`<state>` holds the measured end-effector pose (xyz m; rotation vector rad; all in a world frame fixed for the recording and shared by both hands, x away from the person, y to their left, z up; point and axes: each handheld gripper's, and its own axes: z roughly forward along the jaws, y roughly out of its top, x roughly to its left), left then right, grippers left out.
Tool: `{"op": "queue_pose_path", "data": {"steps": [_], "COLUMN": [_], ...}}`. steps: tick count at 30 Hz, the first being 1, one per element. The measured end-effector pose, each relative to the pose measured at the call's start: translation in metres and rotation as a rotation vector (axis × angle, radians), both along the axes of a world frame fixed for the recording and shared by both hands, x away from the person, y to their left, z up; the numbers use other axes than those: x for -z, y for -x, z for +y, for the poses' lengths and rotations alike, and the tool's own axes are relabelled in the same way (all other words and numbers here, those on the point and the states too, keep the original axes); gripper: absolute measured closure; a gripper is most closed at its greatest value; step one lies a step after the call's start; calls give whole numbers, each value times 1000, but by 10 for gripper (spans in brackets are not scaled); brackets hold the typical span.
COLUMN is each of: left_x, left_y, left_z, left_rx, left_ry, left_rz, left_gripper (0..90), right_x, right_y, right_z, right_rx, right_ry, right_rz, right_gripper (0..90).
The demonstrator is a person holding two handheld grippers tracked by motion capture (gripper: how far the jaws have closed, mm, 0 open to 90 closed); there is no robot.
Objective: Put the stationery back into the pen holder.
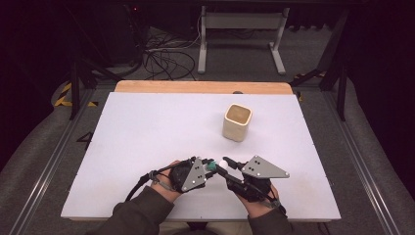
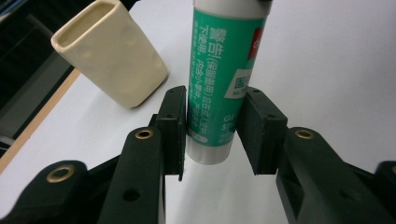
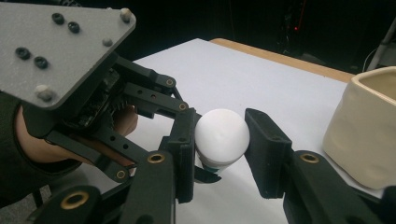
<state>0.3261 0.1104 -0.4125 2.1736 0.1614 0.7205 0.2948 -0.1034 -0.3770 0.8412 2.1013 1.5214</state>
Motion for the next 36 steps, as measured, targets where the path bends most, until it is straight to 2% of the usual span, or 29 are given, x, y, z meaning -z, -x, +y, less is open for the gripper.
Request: {"op": "queue_pose_path", "data": {"steps": [15, 36], "left_x": [3, 3], "left_y": [-1, 0], "left_z": [-2, -3], "left_rx": [2, 4], "left_ry": [6, 1], "left_rz": [41, 26], "left_gripper": [654, 654], "right_x": [2, 3], "right_y": [-6, -10], "right_z": [-5, -11], "right_rx": [-17, -10], "right_ry": [-11, -33], "right_rz": [13, 11], "right_gripper": [600, 537]}}
